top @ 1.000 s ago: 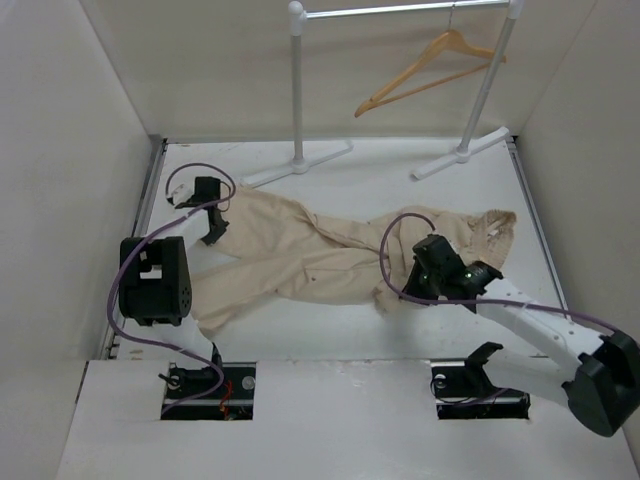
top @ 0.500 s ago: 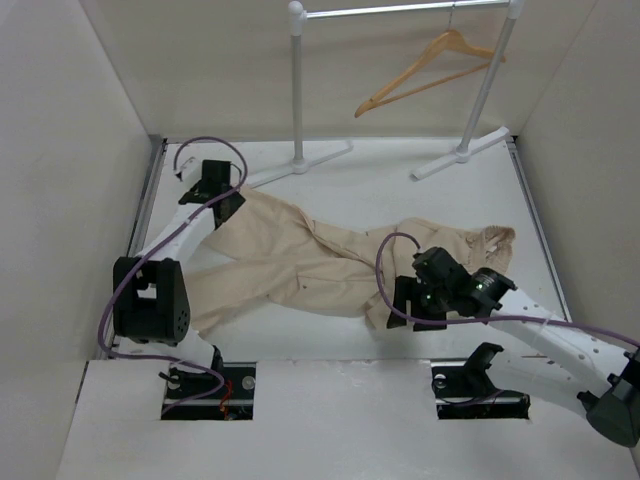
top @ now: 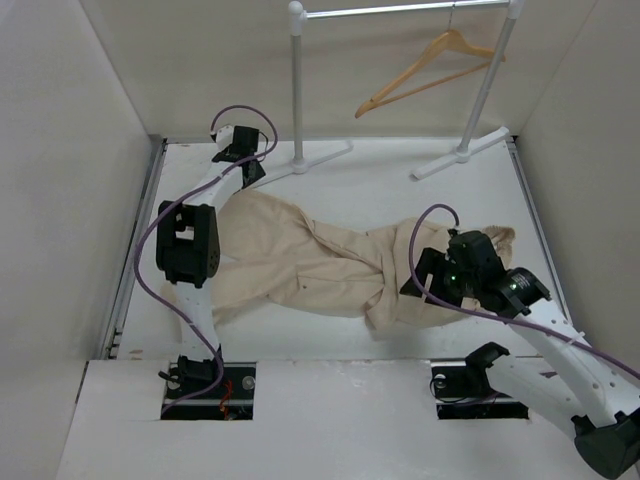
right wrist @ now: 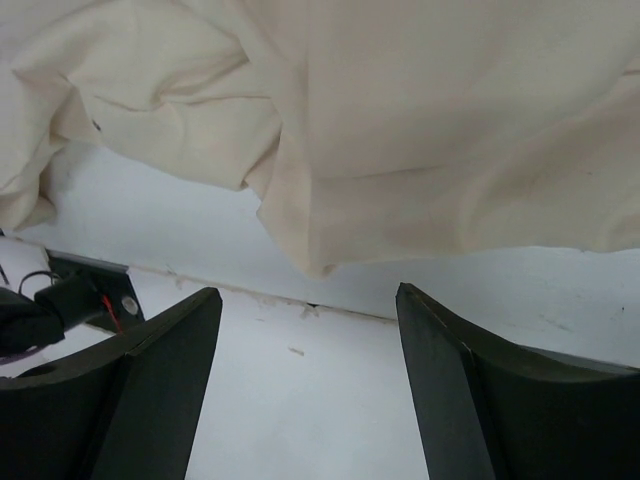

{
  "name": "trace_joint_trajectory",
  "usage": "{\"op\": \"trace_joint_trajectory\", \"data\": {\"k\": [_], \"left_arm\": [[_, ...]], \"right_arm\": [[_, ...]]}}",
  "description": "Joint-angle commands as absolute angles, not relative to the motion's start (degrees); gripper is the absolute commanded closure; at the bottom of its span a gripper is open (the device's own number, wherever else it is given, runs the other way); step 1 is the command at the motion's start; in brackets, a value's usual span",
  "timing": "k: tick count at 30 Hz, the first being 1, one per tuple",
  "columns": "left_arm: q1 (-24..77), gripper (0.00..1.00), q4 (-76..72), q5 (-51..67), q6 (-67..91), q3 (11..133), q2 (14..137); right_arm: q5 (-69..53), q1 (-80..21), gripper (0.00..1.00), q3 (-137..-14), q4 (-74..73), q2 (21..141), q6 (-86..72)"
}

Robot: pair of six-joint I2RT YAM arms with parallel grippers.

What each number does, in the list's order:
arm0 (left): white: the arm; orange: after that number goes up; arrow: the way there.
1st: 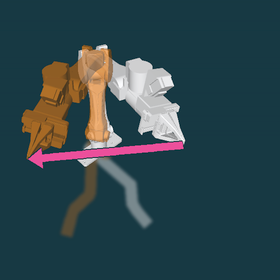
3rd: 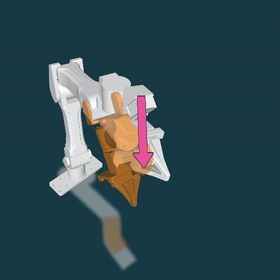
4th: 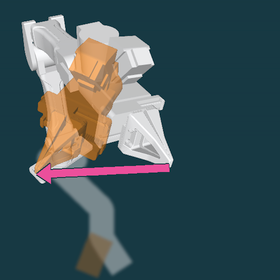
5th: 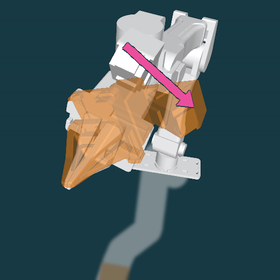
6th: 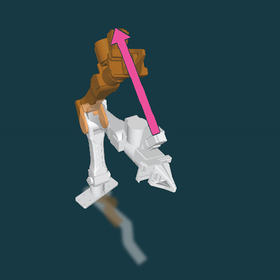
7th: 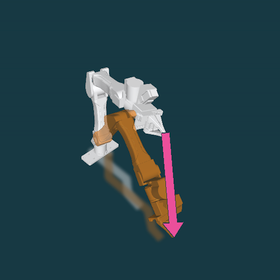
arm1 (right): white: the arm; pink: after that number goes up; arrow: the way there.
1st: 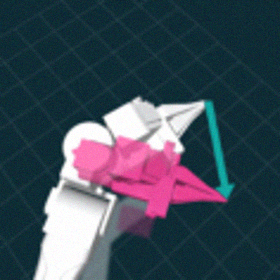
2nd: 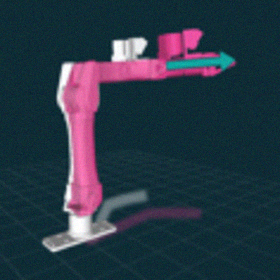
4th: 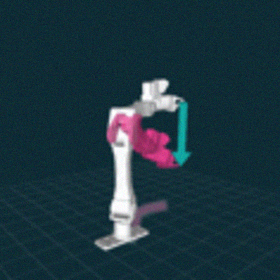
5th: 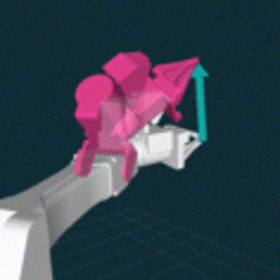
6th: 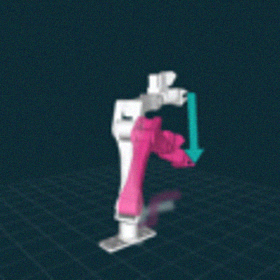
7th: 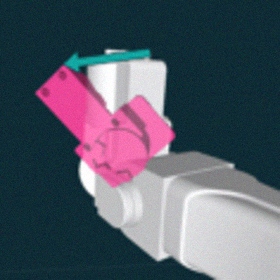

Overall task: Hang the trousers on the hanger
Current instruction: Flatten out the trousers at the center of the board.

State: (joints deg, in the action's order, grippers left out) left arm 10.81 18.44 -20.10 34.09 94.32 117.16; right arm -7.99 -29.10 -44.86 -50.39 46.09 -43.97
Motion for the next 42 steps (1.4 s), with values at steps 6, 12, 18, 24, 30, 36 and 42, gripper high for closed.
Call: {"op": "trace_joint_trajectory", "data": {"k": [6,12,18,24,30,36,42], "left_arm": [[12.0,0.52,21.7,-22.1,29.9,101.5,123.5],[12.6,0.56,21.7,-20.5,30.0,103.3,127.3],[11.6,0.92,22.7,-21.7,31.2,101.6,127.5],[11.1,0.99,21.4,-22.0,32.7,101.7,112.9],[12.5,0.99,25.7,-23.9,30.1,112.0,101.3],[13.7,0.98,23.0,-31.6,28.0,98.9,85.2],[5.6,0.97,17.7,-35.9,35.9,67.6,70.8]], "right_arm": [[-8.9,-26.8,0.22,-46.4,-44.9,45.9,-45.0],[-9.7,-27.2,0.22,-45.4,-42.9,46.8,-46.5],[-9.9,-25.4,0.21,-46.9,-41.7,48.4,-46.1],[-10.7,-24.7,0.22,-49.3,-36.8,53.1,-45.4],[-11.5,-21.8,0.22,-52.3,-33.1,55.7,-44.3],[-15.4,-18.6,0.22,-52.7,-30.4,57.0,-43.2],[-17.2,-17.9,0.22,-51.2,-29.8,58.2,-42.2]]}}
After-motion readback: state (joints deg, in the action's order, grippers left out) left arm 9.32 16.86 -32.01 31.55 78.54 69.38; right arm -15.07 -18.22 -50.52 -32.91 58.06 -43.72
